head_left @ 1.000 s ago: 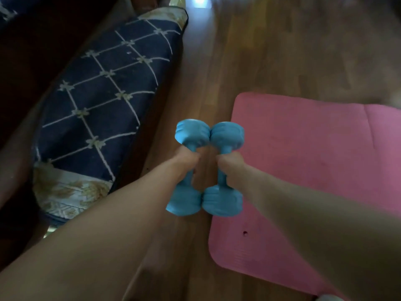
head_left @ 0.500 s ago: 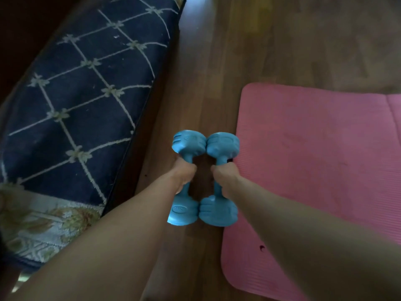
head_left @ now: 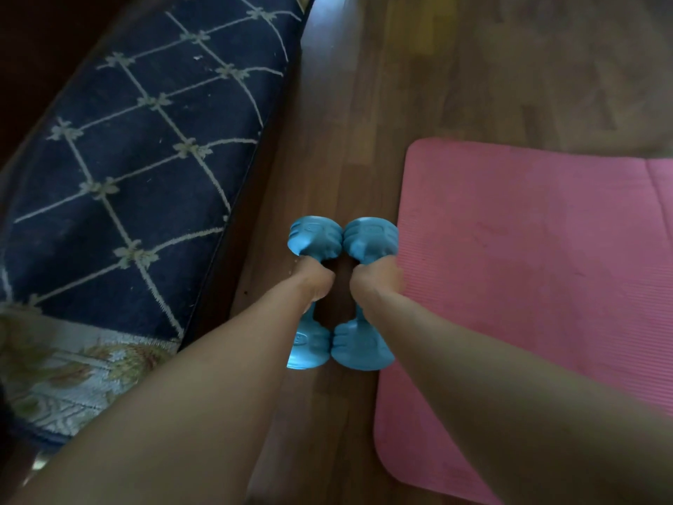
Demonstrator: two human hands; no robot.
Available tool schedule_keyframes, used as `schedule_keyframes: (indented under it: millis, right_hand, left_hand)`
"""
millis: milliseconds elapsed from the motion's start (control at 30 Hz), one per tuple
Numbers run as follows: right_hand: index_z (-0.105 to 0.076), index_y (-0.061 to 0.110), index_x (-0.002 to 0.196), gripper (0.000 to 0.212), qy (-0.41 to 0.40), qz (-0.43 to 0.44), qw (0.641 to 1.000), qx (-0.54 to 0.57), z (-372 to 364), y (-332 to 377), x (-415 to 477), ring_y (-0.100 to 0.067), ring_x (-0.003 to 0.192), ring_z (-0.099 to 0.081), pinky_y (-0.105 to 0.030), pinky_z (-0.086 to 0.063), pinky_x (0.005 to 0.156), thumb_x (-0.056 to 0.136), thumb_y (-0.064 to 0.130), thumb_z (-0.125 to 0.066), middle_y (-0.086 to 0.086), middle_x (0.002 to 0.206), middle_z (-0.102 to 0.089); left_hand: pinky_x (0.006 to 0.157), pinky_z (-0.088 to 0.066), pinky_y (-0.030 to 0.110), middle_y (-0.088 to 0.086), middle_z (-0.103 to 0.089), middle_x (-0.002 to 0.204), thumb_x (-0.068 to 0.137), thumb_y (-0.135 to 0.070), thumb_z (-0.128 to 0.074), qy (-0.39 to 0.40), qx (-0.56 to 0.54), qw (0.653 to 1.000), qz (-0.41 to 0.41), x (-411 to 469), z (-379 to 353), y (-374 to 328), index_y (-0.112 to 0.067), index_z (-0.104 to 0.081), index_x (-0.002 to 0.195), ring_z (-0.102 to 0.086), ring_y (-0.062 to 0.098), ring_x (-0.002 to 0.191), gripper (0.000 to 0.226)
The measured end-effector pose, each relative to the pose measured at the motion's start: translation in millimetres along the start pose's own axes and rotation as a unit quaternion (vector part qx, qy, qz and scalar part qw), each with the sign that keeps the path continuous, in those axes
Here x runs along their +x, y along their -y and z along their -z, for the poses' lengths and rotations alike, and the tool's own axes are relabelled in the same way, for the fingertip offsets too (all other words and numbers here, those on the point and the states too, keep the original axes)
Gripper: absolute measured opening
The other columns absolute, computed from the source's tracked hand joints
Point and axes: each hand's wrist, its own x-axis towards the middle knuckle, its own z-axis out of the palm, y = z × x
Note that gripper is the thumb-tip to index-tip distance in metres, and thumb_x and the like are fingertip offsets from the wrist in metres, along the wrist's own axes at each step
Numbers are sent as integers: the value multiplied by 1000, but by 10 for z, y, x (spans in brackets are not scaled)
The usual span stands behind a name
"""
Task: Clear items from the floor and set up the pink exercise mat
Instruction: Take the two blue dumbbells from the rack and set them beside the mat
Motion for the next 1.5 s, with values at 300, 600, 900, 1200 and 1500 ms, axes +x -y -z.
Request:
schedule_keyframes:
  millis: [300, 600, 900, 1200, 1500]
  right_hand:
    - [-52, 5, 122, 31, -8, 105, 994, 17, 179, 110, -207, -30, 124, -46, -38, -39, 103, 93, 15, -47, -12, 132, -52]
    - [-55, 10, 94, 8, 40, 117, 989, 75, 374, 247, -360, -21, 82, -51, -24, -35, 56, 92, 14, -48, -10, 93, -55]
    - [-62, 2, 113, 30, 44, 97, 981, 163, 567, 411, -477, -31, 103, -62, -37, -51, 91, 87, 11, -49, -12, 110, -65]
    - [-45, 16, 65, 26, 82, 98, 968, 215, 1200, 920, -719, -15, 51, -35, -23, -28, 46, 87, 3, -43, 1, 61, -38]
    - [-60, 13, 118, 25, 109, 143, 955, 236, 2452, 1622, -1739, -7, 88, -52, -12, -35, 59, 97, 19, -48, 6, 102, -56]
  left_hand:
    - [102, -45, 41, 18, -48, 136, 83, -24, -61, -17, 27, 999, -8, -260, 92, -149, -5, -41, 138, -52, 32, 121, 61]
    - [88, -48, 35, 18, -62, 121, 89, -16, -56, -59, 39, 993, -96, -586, 194, -528, 2, -57, 121, -60, 31, 111, 36]
    - [66, -40, 28, 21, -63, 113, 91, -14, -51, -73, 15, 993, -93, -839, 340, -806, 6, -60, 116, -62, 34, 104, 33]
    - [57, -35, 26, 3, -47, 66, 89, -16, -52, -84, -72, 988, -110, -1314, 575, -1354, -3, -63, 89, -45, 20, 63, 17]
    - [65, -41, 17, -1, -61, 101, 91, -20, -51, -124, -128, 967, -181, -2656, 1162, -2241, -18, -59, 108, -57, 10, 87, 19]
